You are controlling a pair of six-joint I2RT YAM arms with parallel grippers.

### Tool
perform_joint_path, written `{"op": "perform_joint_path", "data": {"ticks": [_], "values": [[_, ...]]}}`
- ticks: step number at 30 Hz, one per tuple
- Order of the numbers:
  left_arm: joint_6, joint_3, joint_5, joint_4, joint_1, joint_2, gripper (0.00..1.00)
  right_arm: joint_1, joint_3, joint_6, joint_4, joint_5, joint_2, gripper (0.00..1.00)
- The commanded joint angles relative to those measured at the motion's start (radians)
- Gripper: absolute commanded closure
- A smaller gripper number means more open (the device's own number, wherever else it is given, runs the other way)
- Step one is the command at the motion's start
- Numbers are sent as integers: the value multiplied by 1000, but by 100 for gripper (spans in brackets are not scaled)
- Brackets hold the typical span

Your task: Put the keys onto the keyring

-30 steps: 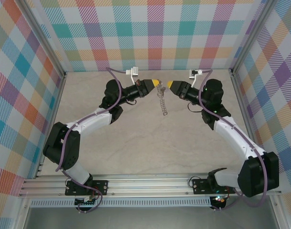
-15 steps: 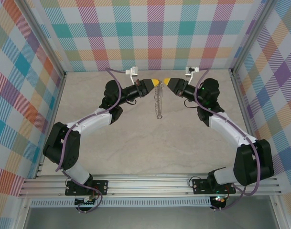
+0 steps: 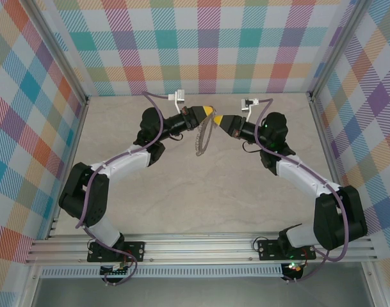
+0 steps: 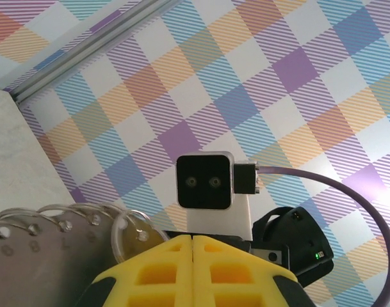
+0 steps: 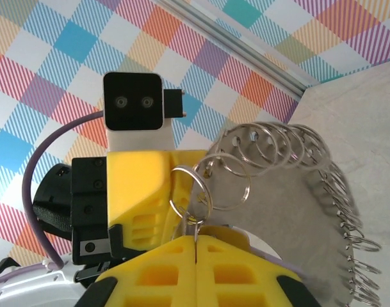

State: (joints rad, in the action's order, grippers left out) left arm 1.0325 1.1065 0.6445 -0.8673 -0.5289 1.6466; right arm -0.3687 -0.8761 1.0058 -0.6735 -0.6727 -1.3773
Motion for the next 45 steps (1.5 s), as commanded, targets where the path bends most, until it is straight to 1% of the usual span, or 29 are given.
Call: {"op": "perform_joint_path", "data": {"ticks": [1,5,11,12,13,16,19,22,28,32,38,45], "values": [[12,17,6,-81,-6,-6,100,-24,6,-24,-26,-12,19,96],[18,13,6,-88,-7,-5,100,-35,-9,-29,-19,-10,11,97],[29,5,2,-108,-11,1,100,-49,-68,-55,32,-11,-11,93],[41,1,-2,-122,-12,5,100,-49,-77,-66,51,-9,-10,90],[54,-2,-8,-136,-11,10,100,-49,-84,-82,90,0,-4,88],[106,-14,-34,-193,-11,27,100,-47,-87,-128,159,44,26,86],[175,-19,-58,-266,-11,50,100,-43,-86,-155,206,77,53,86],[222,-25,-82,-317,-12,69,100,-34,-77,-160,217,102,76,87],[246,-26,-106,-345,-13,78,100,-26,-80,-160,234,144,100,86],[263,-25,-113,-365,-13,85,100,-26,-99,-142,224,141,72,87],[279,-19,-120,-382,-14,94,100,-31,-128,-95,158,96,13,90],[277,-10,-122,-383,-17,105,100,-57,-170,-98,163,44,-19,91]]}}
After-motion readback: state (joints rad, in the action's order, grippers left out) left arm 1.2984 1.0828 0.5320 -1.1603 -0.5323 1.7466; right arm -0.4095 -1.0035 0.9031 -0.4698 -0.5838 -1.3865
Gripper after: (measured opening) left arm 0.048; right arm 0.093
